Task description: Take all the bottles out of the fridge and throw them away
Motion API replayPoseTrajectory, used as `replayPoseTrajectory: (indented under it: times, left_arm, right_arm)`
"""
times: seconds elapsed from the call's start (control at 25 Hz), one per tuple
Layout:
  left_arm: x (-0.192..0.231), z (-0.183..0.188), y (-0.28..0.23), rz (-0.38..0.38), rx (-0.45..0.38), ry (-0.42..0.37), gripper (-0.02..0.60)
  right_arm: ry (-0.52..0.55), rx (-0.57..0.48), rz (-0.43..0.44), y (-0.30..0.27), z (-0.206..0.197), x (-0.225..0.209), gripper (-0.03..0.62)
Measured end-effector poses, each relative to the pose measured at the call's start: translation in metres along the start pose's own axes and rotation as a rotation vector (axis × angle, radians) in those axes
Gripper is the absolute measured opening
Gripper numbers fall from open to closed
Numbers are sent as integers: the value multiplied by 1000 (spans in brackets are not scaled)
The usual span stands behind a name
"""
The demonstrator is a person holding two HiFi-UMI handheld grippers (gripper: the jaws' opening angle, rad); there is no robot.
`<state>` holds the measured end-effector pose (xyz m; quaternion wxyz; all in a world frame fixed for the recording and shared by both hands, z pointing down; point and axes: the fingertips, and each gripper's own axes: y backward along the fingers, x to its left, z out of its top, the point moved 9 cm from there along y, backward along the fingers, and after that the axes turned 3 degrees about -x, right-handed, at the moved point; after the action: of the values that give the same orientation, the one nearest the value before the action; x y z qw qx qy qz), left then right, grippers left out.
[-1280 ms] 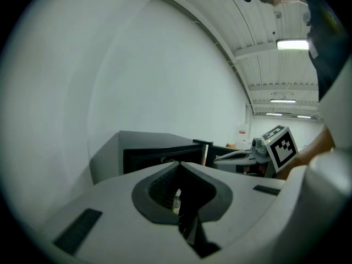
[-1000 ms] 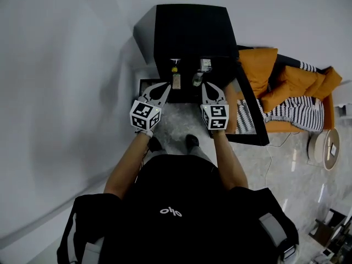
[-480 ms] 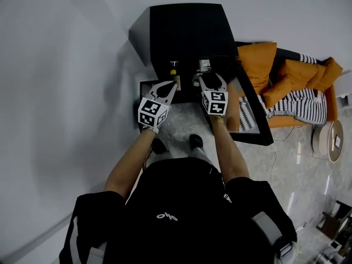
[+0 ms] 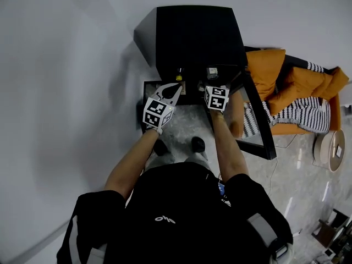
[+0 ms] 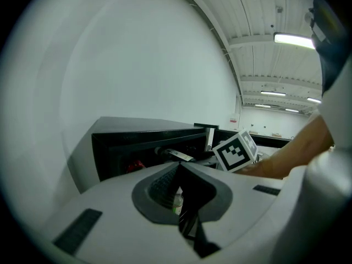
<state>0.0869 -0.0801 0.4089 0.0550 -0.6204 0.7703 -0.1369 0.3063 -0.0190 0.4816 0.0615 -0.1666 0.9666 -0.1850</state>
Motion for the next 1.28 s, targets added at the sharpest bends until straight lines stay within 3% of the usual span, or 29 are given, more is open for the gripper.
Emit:
replayPoseTrajectory:
  times: [0.4,0.48,0.72,1.28]
  left_arm:
    - [12,-1,4,17,15,1,5]
    - [11,-1,4,18,15,0,5]
    - [7,-2,4,15,15,-6,5]
    - [-12,2,11,-25,-8,-15,5]
  right_arm:
    - [-1,50,-67,-32,-6,-6,366]
    - [19,63,-72,-33,-6,-6,319]
    - [46,77,-60,-28,-6,-4,311]
    - [20,101,-11,62,-25,23,310]
